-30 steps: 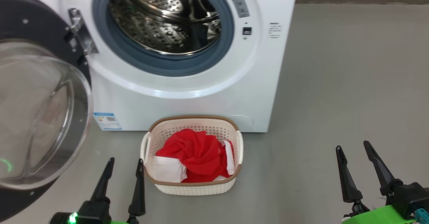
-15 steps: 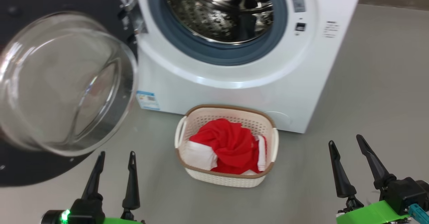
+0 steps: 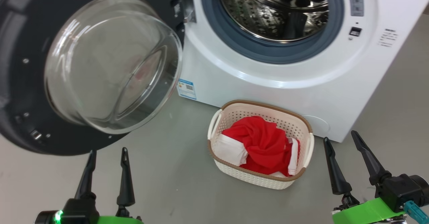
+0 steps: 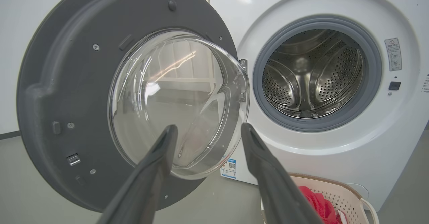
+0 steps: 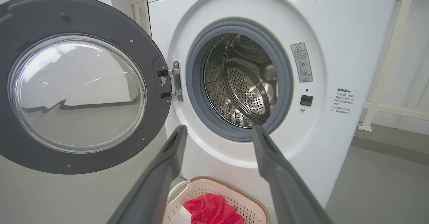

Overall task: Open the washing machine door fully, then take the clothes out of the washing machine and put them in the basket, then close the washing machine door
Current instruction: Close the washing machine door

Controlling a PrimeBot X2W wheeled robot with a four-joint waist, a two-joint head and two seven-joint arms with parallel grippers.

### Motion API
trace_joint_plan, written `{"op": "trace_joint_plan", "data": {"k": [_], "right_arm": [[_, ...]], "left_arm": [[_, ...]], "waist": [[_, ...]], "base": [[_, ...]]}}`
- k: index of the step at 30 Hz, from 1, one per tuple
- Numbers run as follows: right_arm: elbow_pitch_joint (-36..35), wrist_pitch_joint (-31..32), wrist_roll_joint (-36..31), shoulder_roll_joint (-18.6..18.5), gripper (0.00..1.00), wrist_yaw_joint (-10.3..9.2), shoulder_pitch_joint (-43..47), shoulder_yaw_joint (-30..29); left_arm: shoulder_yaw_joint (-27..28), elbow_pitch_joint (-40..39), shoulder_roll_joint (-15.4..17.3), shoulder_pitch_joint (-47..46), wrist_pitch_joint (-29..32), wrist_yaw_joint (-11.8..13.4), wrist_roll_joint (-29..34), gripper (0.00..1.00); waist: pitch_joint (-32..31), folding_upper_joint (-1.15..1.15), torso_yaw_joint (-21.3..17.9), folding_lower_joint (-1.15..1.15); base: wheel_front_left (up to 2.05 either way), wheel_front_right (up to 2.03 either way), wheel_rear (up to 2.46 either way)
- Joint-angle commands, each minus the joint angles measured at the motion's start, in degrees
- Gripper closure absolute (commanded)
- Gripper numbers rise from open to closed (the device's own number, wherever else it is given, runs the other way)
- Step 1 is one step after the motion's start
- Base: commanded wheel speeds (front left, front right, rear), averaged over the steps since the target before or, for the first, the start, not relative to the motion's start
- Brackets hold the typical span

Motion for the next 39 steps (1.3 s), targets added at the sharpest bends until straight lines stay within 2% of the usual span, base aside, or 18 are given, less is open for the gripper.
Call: {"op": "trace_joint_plan", "data": {"k": [1, 8, 16, 17, 18, 19, 30, 33, 35, 39], "right_arm": [[-1.7, -0.4, -0.9, -0.7, 0.0, 0.35, -2.2, 1.3], [-1.5, -0.4, -1.0, -0.7, 0.0, 0.35, -2.2, 1.3], [-1.4, -0.4, -1.1, -0.7, 0.0, 0.35, -2.3, 1.5], [-1.4, -0.4, -1.1, -0.7, 0.0, 0.35, -2.3, 1.6], [-1.4, -0.4, -1.0, -0.7, 0.0, 0.35, -2.3, 1.7], [-1.4, -0.4, -1.0, -0.7, 0.0, 0.35, -2.3, 1.7], [-1.0, -0.4, -0.8, -0.7, 0.0, 0.35, -2.1, 1.5], [-1.0, -0.4, -0.8, -0.7, 0.0, 0.35, -2.0, 1.5], [-1.0, -0.4, -0.8, -0.7, 0.0, 0.35, -2.0, 1.5], [-1.0, -0.4, -0.8, -0.7, 0.0, 0.35, -1.7, 1.6]], "left_arm": [[2.1, -1.9, 0.4, -1.9, -0.5, 0.6, -0.6, 0.0], [2.6, -2.7, 0.4, -1.6, -0.5, 1.5, -1.2, 0.0], [3.5, -4.5, 0.4, -1.4, -0.5, 1.9, -1.7, 0.0], [3.7, -4.7, 0.4, -1.4, -0.5, 1.8, -1.8, 0.36], [4.1, -4.9, 0.4, -1.5, -0.5, 1.8, -1.9, 0.93], [4.6, -4.9, 0.5, -1.5, -0.5, 1.7, -1.8, 1.0], [14.4, -12.5, 2.7, -6.2, -0.5, 1.0, -1.2, 1.0], [18.2, -11.9, 2.4, -8.6, -0.5, -0.3, -4.9, 1.0], [22.4, -10.1, 3.0, -11.6, -0.5, -2.3, -7.4, 1.0], [26.7, -7.0, 4.4, -15.5, -0.5, -4.4, -9.0, 1.0]], "waist": [[0.0, 0.0, 1.5, 0.0], [-0.1, 0.0, 3.7, 0.0], [-0.1, 0.0, 4.4, 0.0], [-0.1, 0.0, 4.4, 0.0], [0.0, 0.0, 4.3, 0.0], [0.0, 0.0, 4.1, 0.0], [0.1, 0.0, 2.4, 0.0], [0.0, 0.0, 2.0, 0.0], [0.0, 0.0, 1.3, 0.0], [-0.2, 0.0, 0.6, 0.0]], "base": [[0.0, 0.0, 0.0], [0.0, 0.0, 0.0], [0.0, 0.0, 0.0], [0.0, 0.0, 0.0], [0.0, 0.0, 0.0], [0.0, 0.0, 0.0], [0.0, 0.0, 0.0], [0.0, 0.0, 0.0], [0.0, 0.0, 0.0], [0.0, 0.0, 0.0]]}}
